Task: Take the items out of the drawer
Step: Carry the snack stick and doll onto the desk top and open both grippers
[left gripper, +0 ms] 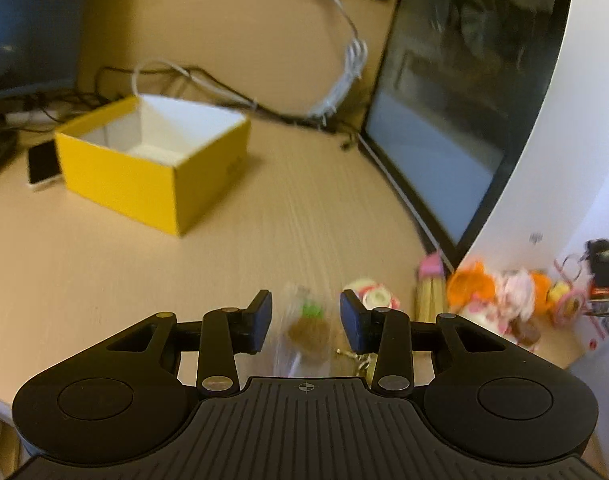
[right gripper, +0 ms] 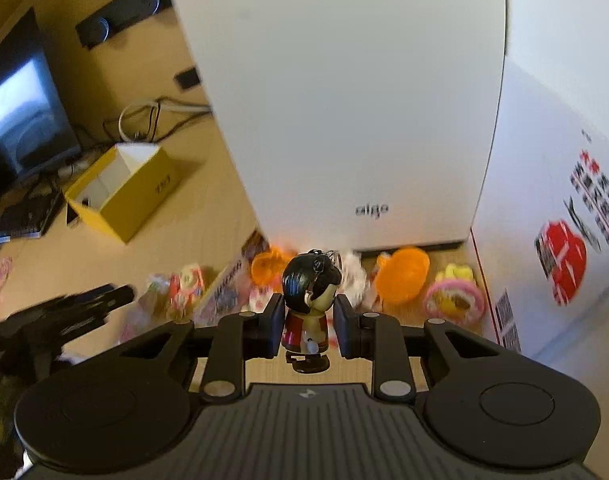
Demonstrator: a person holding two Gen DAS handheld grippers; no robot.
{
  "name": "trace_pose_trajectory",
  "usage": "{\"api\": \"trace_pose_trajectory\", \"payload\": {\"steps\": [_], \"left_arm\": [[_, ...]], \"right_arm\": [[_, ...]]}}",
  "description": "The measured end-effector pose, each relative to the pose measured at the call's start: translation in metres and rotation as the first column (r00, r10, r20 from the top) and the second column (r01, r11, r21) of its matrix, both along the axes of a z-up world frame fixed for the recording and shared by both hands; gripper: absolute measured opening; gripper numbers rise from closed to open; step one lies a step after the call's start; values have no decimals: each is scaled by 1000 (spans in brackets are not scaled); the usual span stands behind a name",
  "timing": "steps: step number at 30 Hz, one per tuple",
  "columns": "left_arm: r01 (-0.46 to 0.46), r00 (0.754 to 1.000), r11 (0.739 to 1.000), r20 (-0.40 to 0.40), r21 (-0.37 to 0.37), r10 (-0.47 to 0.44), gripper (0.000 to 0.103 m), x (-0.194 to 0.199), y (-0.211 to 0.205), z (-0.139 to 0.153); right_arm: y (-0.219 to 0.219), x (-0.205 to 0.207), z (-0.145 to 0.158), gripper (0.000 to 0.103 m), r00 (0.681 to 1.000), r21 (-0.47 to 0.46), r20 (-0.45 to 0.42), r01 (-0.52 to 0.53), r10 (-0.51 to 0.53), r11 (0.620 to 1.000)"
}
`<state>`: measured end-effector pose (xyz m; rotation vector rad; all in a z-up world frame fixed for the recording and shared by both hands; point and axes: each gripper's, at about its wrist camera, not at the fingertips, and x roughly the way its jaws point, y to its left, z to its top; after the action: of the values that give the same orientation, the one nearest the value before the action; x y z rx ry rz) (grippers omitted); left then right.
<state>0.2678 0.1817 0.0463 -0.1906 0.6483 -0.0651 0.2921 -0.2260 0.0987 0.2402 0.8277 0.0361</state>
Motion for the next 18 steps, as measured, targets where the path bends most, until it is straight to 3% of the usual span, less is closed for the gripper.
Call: {"api": "trace_pose_trajectory", "payload": {"steps": [3,7,12,18], "left_arm": [[-21,1000,1000,13,-14,21,41,-8,1,7],[-19,998,1000,-68,-11,19,41,-9,2,-2],[-2,987,1000,-159,-22,-2,41,-14,2,-15],[33,977,998,-213,50,-22,41,3,-13,-34]], "right_arm": [[-4,15,-2,26,1000,19,25,3,-4,1000],[-5,44,-20,26,999,41,45,-17,15,999],[-5,77,-72,26,998,32,-57,-3,5,999],[-6,79,-91,27,999,46,-49,-2,4,999]]}}
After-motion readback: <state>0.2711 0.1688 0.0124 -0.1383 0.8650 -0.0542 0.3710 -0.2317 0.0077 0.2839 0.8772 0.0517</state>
